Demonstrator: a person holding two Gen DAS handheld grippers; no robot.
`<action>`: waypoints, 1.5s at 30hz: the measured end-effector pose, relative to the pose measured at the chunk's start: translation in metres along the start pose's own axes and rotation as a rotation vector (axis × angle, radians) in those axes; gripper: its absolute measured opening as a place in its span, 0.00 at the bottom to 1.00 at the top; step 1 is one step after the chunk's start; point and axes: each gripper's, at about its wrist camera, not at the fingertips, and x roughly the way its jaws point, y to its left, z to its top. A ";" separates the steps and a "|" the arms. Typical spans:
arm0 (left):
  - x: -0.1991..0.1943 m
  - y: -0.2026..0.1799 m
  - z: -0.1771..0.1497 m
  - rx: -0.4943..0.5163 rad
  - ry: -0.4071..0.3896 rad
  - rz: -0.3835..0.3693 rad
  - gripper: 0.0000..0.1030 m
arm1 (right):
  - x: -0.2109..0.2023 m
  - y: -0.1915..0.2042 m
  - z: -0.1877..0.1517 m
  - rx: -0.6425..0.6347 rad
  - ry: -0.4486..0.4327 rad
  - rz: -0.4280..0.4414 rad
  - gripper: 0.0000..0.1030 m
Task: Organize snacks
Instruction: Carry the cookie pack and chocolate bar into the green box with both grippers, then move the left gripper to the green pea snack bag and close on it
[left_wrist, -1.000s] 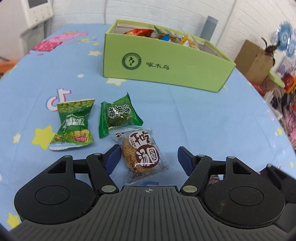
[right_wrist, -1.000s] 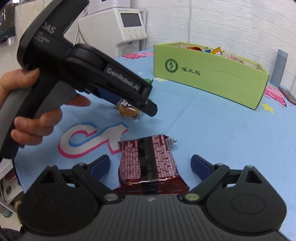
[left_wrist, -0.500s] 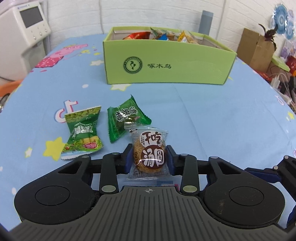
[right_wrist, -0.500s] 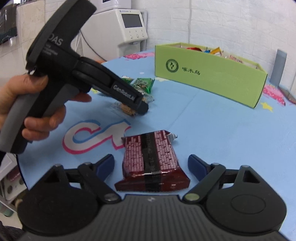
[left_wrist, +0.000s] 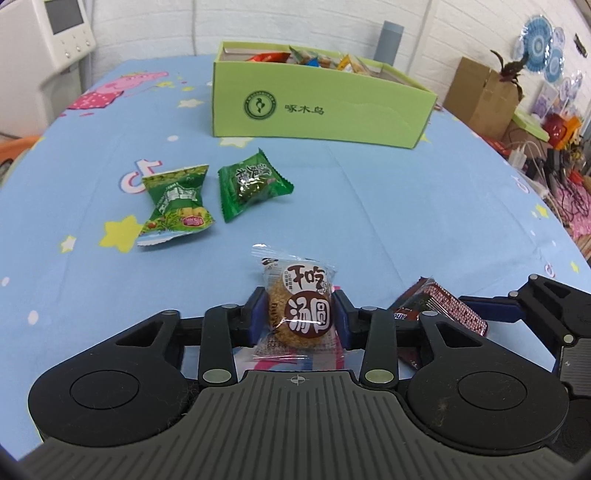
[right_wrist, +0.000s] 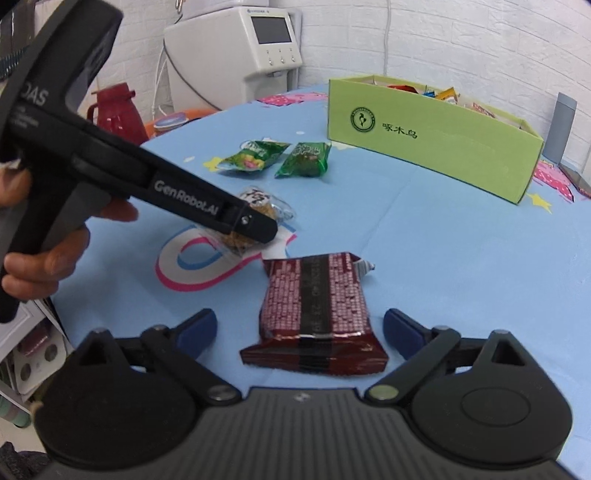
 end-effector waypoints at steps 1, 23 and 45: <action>0.000 0.001 0.000 -0.001 -0.002 -0.003 0.26 | 0.002 -0.001 0.002 0.008 -0.001 0.001 0.92; -0.012 0.040 0.159 -0.035 -0.171 -0.193 0.15 | -0.011 -0.112 0.135 0.083 -0.157 0.002 0.50; 0.103 0.052 0.240 0.001 -0.191 -0.085 0.44 | 0.109 -0.195 0.220 0.107 -0.219 -0.136 1.00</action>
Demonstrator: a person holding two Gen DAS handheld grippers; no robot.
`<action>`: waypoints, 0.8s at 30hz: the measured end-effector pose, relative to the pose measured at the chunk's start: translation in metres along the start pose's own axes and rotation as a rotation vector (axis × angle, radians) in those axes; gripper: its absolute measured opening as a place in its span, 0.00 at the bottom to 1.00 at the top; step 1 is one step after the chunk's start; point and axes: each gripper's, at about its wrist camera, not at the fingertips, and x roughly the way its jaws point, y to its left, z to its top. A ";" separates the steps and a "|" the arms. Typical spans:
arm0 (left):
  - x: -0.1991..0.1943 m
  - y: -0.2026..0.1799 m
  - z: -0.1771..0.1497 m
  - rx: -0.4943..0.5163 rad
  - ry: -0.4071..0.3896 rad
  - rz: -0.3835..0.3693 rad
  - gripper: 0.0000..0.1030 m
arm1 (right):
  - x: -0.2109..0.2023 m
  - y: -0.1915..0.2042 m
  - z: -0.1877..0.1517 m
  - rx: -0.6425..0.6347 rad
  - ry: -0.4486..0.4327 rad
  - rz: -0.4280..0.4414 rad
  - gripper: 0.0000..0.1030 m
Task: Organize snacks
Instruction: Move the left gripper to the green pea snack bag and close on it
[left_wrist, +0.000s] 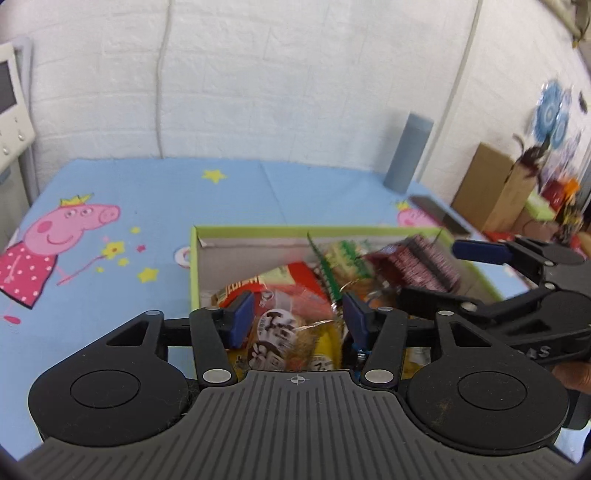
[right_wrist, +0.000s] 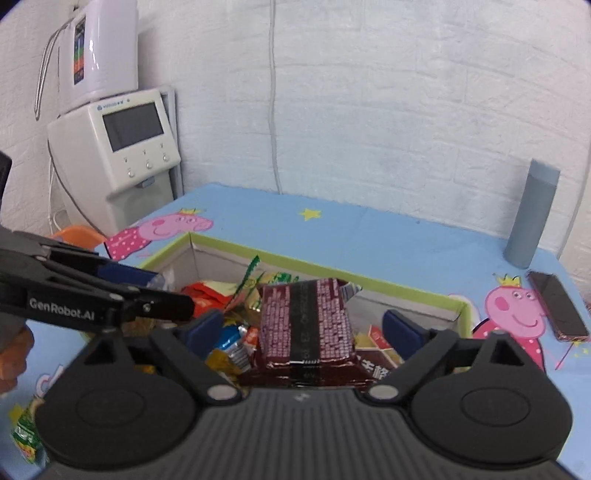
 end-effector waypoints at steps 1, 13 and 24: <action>-0.012 0.000 -0.001 -0.001 -0.020 0.004 0.50 | -0.015 0.005 0.000 -0.007 -0.041 -0.004 0.99; -0.118 0.027 -0.100 -0.019 -0.007 0.147 0.61 | -0.081 0.118 -0.084 -0.128 0.071 0.286 1.00; -0.117 0.077 -0.143 -0.199 0.126 0.052 0.45 | -0.073 0.207 -0.107 -0.124 0.148 0.528 0.99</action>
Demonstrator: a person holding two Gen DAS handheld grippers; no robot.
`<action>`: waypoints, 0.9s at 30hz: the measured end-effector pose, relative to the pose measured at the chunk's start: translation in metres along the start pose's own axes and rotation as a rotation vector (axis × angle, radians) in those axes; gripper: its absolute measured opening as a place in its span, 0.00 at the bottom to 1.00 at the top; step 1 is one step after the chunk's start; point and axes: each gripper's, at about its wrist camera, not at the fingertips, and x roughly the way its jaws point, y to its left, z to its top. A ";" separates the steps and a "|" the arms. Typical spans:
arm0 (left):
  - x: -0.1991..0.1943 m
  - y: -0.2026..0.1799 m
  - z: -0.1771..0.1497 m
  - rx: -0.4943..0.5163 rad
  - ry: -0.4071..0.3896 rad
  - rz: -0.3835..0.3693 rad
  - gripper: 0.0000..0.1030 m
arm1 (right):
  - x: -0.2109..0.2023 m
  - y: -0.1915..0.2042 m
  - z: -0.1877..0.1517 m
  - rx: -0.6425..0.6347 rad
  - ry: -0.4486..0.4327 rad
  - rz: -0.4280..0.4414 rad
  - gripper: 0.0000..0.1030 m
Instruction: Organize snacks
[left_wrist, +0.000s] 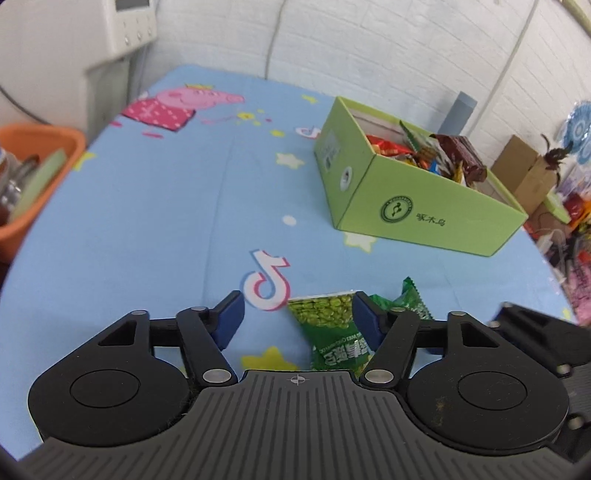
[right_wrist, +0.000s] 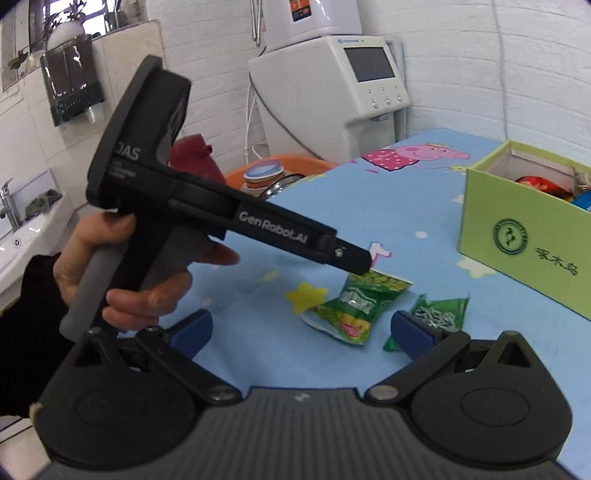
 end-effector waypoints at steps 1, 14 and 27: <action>0.004 0.003 0.003 -0.004 0.022 -0.024 0.40 | 0.011 -0.001 0.004 0.001 0.014 -0.007 0.99; -0.006 -0.019 -0.024 0.014 0.067 -0.042 0.19 | 0.027 0.001 -0.004 0.048 0.067 0.028 0.99; 0.006 -0.111 -0.068 0.056 0.129 -0.154 0.15 | -0.058 -0.002 -0.062 0.084 0.064 -0.088 0.99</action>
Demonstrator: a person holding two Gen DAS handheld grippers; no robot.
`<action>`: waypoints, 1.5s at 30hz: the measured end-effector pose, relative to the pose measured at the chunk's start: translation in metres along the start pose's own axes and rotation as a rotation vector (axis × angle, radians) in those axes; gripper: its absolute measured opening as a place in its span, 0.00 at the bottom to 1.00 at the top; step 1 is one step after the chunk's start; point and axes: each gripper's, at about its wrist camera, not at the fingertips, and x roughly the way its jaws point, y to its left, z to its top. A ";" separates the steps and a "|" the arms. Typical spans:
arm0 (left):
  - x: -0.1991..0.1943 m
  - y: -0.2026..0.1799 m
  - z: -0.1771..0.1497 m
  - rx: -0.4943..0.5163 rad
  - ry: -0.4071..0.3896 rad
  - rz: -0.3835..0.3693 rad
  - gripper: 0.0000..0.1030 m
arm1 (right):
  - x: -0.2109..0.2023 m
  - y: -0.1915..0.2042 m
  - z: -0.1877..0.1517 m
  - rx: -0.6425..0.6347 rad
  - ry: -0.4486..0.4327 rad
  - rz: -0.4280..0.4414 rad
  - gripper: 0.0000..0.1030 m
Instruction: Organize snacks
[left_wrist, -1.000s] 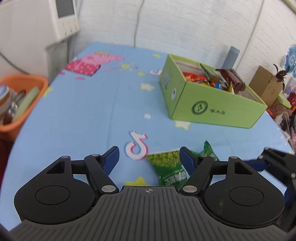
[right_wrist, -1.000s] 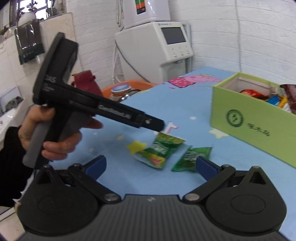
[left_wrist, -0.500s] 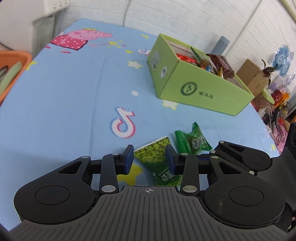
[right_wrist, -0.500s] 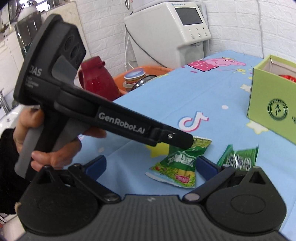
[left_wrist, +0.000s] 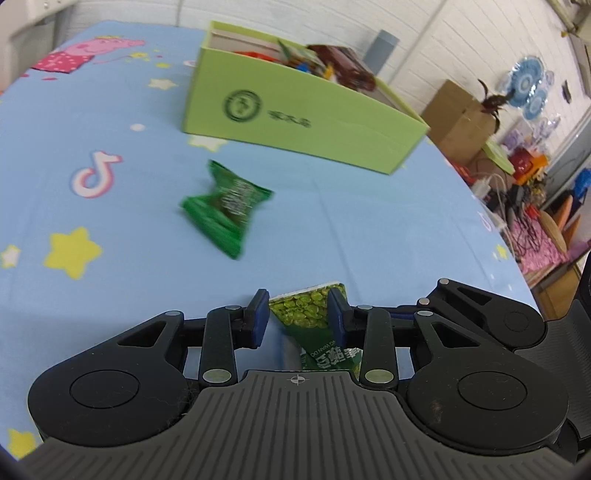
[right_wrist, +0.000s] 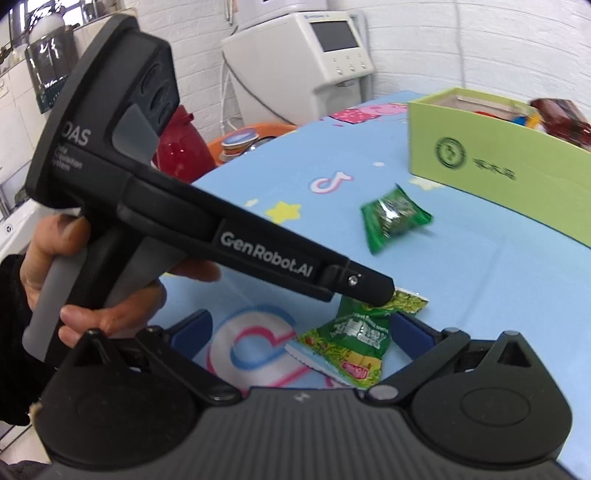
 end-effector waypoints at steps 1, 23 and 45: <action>0.003 -0.006 -0.002 0.007 0.003 -0.008 0.15 | -0.005 -0.003 -0.004 0.006 -0.002 -0.009 0.99; 0.019 0.010 0.050 0.170 -0.081 0.187 0.44 | -0.031 0.008 -0.052 0.117 -0.090 -0.229 1.00; 0.019 0.004 0.044 0.310 -0.110 0.205 0.63 | -0.031 -0.037 -0.032 0.047 -0.024 -0.394 1.00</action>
